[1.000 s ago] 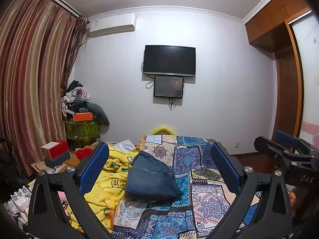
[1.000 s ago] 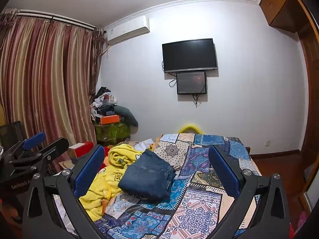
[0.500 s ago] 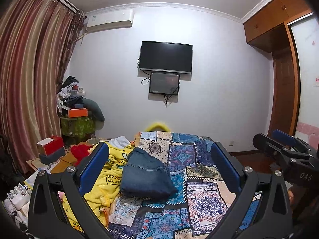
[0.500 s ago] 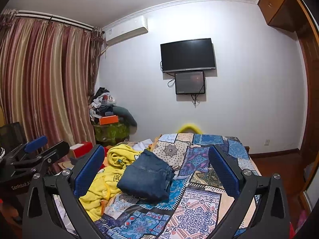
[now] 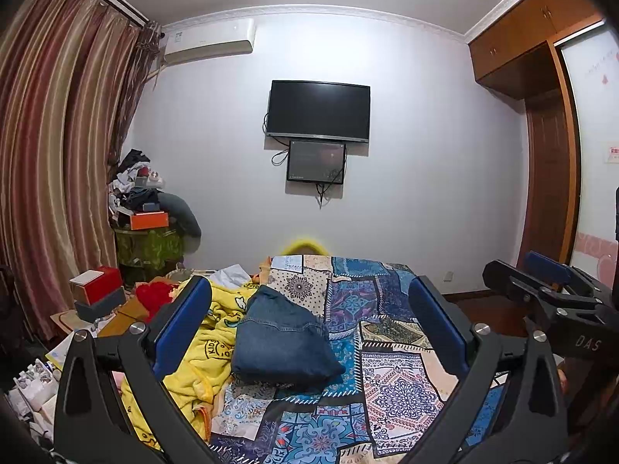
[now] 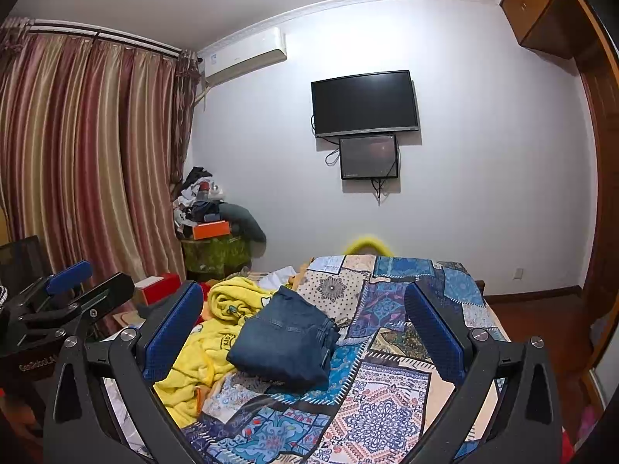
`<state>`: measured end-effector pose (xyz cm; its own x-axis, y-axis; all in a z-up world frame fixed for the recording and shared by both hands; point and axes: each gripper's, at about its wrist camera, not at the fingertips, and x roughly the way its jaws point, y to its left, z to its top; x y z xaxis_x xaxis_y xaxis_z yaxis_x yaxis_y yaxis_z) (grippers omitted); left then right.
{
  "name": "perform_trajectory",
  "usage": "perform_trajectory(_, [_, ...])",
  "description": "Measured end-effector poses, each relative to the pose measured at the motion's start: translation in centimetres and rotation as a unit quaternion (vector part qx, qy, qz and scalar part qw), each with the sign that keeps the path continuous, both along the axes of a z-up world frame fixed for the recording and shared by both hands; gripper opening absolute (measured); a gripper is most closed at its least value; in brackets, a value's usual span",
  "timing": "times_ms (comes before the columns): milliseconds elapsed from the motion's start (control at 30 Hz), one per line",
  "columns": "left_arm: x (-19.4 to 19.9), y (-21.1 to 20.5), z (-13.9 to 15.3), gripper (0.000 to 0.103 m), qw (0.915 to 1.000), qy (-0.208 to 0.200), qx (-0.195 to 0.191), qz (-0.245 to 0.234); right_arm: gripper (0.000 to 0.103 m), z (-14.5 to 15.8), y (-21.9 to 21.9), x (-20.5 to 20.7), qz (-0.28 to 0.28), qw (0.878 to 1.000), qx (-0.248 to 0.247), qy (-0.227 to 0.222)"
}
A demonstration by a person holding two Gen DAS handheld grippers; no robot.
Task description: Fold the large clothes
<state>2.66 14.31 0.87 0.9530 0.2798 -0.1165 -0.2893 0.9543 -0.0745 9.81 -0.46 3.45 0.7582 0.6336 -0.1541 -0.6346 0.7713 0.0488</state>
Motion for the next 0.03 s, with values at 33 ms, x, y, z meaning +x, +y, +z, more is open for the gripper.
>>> perform_trajectory(33, [0.09,0.04,-0.03,0.102,1.0,0.001,0.0,-0.001,0.103,-0.06,0.03,-0.01,0.0,1.0,0.0,0.001])
